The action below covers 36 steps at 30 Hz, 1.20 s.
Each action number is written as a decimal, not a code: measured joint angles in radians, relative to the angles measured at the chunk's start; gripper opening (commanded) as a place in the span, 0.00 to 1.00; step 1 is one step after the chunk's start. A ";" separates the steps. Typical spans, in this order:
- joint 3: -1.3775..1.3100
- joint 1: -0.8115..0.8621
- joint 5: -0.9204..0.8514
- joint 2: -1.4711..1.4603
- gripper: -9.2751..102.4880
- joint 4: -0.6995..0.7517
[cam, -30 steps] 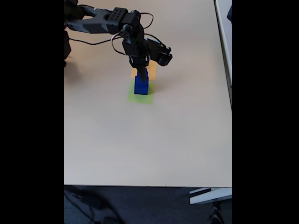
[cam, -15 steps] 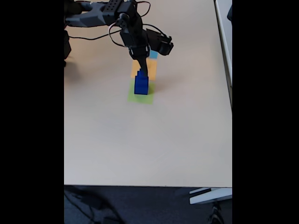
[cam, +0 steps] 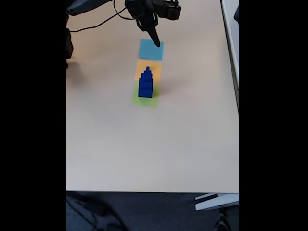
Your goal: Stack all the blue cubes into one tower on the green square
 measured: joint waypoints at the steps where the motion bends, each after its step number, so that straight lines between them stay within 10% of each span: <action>1: -0.011 -0.021 0.034 -0.026 0.31 0.000; 18: 0.133 -0.061 0.330 -0.167 0.31 -0.167; 36: 0.505 0.044 0.259 -0.127 0.28 -0.390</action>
